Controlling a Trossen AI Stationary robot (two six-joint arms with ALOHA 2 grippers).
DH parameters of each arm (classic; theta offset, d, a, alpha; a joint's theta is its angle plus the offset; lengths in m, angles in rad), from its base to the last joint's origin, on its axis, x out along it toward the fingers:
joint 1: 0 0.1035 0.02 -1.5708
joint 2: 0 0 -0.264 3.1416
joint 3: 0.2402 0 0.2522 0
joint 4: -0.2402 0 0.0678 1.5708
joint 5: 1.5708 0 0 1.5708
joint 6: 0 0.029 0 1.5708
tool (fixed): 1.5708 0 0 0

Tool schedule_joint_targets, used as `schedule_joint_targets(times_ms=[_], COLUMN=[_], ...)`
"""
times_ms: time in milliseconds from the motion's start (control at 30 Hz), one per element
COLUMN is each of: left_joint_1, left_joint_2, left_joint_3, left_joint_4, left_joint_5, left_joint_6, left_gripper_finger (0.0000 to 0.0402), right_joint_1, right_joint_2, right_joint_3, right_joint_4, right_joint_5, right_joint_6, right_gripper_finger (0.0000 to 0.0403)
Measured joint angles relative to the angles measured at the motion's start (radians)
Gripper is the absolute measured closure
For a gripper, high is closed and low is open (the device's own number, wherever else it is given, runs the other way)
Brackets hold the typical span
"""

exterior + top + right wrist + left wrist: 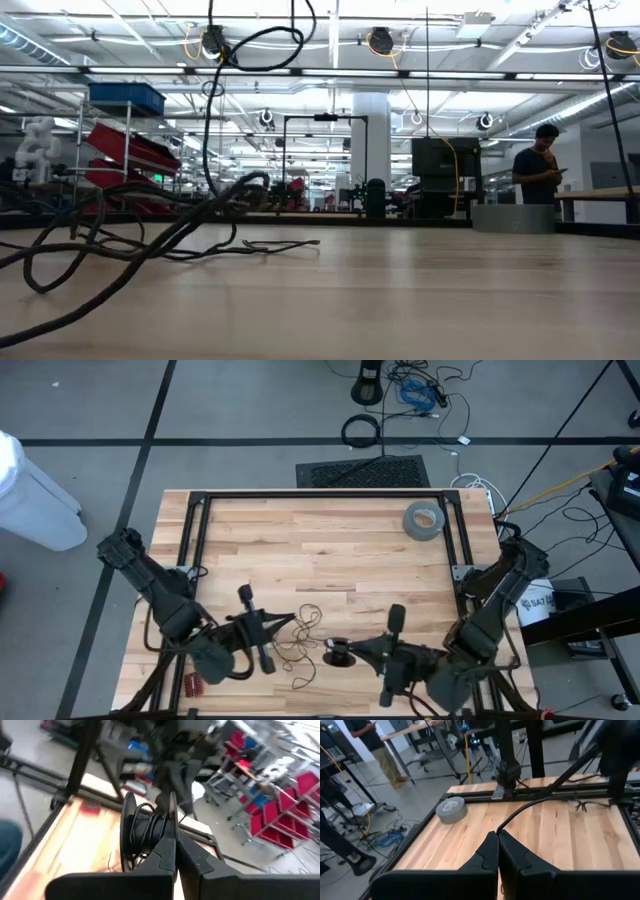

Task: Coil cords
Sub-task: Coil the black wire onto the spool

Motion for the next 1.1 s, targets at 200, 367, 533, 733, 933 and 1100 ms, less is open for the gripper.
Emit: schedule_joint_targets(times_ms=[200, 367, 533, 733, 933, 1100], left_joint_1=[-0.037, -0.036, -0.036, -0.036, -0.034, -0.034], left_joint_2=[-0.006, -0.006, -0.006, -0.006, -0.005, -0.005], left_joint_3=[0.000, 0.000, 0.000, 0.000, 0.000, 0.000], left_joint_4=[0.033, 0.051, 0.080, 0.109, 0.141, 0.163], left_joint_5=[-0.033, -0.039, -0.039, -0.039, -0.039, -0.040], left_joint_6=[0.018, 0.036, 0.054, 0.055, 0.055, 0.055], left_gripper_finger=[0.0400, 0.0400, 0.0400, 0.0400, 0.0400, 0.0400], right_joint_1=[-0.065, -0.103, -0.139, -0.181, -0.220, -0.245], right_joint_2=[0.003, 0.026, 0.053, 0.082, 0.122, 0.169], right_joint_3=[0.000, 0.000, 0.000, 0.000, 0.000, 0.000], right_joint_4=[-0.121, -0.155, -0.158, -0.156, -0.092, -0.019], right_joint_5=[-0.022, -0.119, -0.117, -0.005, 0.061, 0.092], right_joint_6=[0.040, 0.049, 0.024, 0.038, 0.043, -0.020], right_gripper_finger=[0.0403, 0.0403, 0.0403, 0.0403, 0.0403, 0.0403])
